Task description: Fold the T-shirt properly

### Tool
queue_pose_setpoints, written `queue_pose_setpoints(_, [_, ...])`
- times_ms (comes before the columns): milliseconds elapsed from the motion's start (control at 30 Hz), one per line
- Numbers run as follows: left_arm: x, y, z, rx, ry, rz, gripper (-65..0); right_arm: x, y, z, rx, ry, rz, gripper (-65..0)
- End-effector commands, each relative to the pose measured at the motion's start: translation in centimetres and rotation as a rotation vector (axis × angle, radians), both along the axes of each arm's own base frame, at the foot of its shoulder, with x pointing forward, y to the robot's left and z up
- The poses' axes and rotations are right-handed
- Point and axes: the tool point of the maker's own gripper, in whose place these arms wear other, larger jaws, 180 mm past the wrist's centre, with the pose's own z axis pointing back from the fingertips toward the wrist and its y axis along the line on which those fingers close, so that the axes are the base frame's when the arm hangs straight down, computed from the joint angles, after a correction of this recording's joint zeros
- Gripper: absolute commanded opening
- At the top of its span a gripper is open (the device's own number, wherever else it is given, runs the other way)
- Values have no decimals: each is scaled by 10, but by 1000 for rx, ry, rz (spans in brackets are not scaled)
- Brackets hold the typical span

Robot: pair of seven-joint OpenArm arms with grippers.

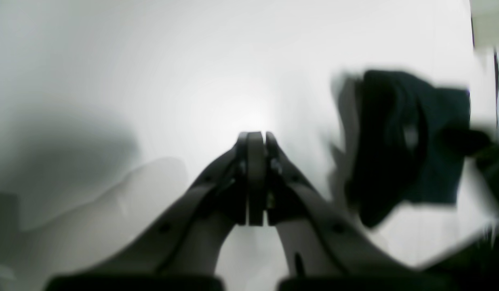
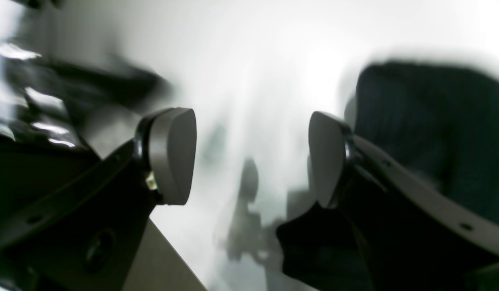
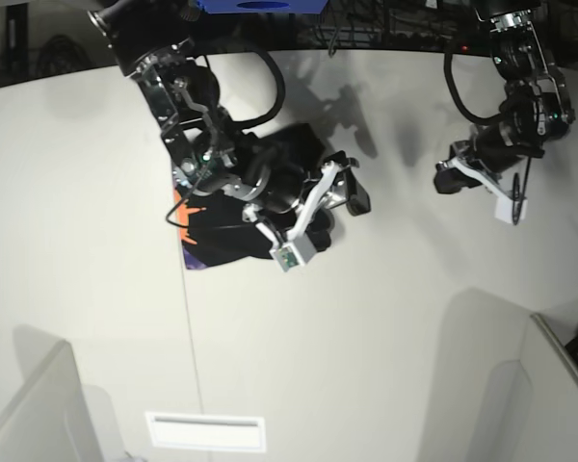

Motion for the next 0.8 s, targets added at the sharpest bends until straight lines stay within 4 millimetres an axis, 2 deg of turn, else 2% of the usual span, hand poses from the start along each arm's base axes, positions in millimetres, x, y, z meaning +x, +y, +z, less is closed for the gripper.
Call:
queue_pose_setpoints(0, [0,-8,5,-14,-22,-27,-650,15,-17,19,8,-77,-47,-273])
queue_pose_setpoints(33, [-2,-18,3,-24,-13,-53,-650,20,-33,25,5,-98,-85,-305])
queue_pose_setpoints(100, [-6,-40,-1,-44,1,-114,-650,31,-66,32,-1,-120,-176,-422])
queue_pose_setpoints(133, [-8,-54,-4,-62,8,-142,-650,35,-82,31,-3,-118,-228,-504])
queue_pose_setpoints(167, [-8,-68,-4,-85,8,-165,-650,40,-102,28,-11,-110,-287,-614])
queue_pose_setpoints(200, [-9,-81,-4,-109,7,-181,-650,45,-124,25,-17,-102,-352,-650])
queue_pose_setpoints(267, [-10,-95,-3,-145,4,-187,-650,45,-156,17,-22,-75,-456,-650])
queue_pose_setpoints(333, [-5,-105,3,-177,-19,-177,-650,43,-178,10,-40,-60,-511,-650])
queue_pose_setpoints(467, [1,-122,10,-224,-47,-182,-199,38,-202,3,-88,-51,-547,-650])
queue_pose_setpoints(533, [6,-129,15,-228,-89,-215,-39,37,-206,2,-101,-50,-546,-650])
queue_pose_setpoints(567, [9,-131,19,-224,-118,-236,0,37,-206,2,-103,-51,-546,-650])
queue_pose_setpoints(667, [19,-140,19,-249,-152,-260,0,36,-208,0,-109,-47,-545,-650])
queue_pose_setpoints(767, [30,-150,8,-299,-121,-244,0,34,-208,-2,-110,-41,-545,-650])
